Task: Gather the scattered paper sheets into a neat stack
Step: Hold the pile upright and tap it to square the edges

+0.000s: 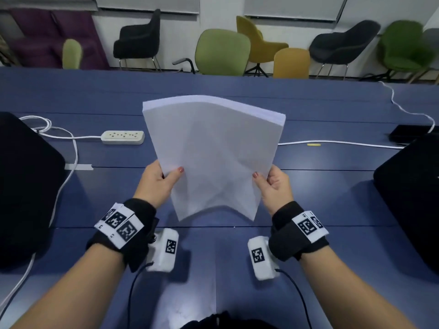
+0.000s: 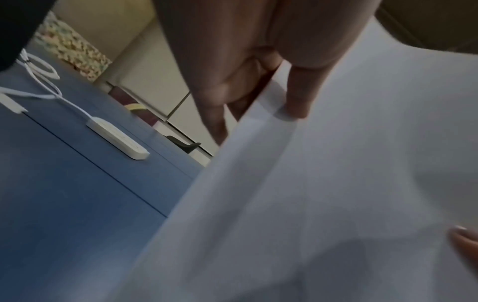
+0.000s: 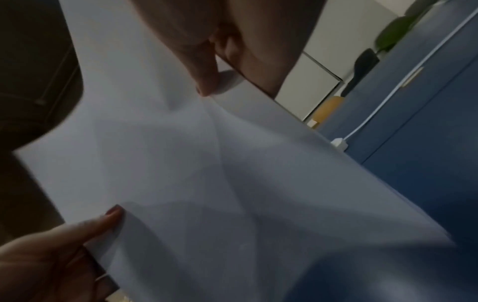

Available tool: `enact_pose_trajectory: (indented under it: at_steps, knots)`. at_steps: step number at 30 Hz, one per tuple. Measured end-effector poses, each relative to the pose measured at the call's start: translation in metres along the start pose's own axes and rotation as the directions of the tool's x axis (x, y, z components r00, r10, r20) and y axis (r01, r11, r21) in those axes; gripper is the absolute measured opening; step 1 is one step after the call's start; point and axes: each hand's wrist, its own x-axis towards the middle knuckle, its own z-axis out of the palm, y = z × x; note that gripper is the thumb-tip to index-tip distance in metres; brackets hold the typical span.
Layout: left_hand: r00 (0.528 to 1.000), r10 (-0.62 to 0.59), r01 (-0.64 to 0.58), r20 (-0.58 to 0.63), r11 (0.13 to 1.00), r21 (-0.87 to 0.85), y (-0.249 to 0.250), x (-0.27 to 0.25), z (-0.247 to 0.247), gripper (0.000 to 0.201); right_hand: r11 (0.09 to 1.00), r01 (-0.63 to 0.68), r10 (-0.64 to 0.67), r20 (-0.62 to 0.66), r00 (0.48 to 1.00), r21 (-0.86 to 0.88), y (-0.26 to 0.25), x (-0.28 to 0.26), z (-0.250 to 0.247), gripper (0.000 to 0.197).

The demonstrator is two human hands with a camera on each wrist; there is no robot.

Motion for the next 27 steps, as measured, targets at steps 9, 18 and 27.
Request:
enact_pose_trajectory:
  at_steps: [9, 18, 27]
  knots:
    - [0.992, -0.123, 0.122, 0.026, 0.991, 0.057, -0.022, -0.011, 0.027, 0.024, 0.972, -0.162, 0.151, -0.072, 0.986, -0.170, 0.033, -0.005, -0.005, 0.046]
    - [0.987, -0.151, 0.152, -0.050, 0.988, 0.028, -0.018, -0.019, 0.031, 0.038, 0.955, -0.168, 0.144, -0.116, 0.983, -0.245, 0.028, -0.010, -0.001, 0.038]
    - [0.884, 0.383, -0.364, -0.267, 0.924, 0.120, 0.056, -0.003, 0.022, 0.082, 0.758, 0.359, -0.496, -0.124, 0.859, -0.545, -0.051, 0.007, 0.011, 0.088]
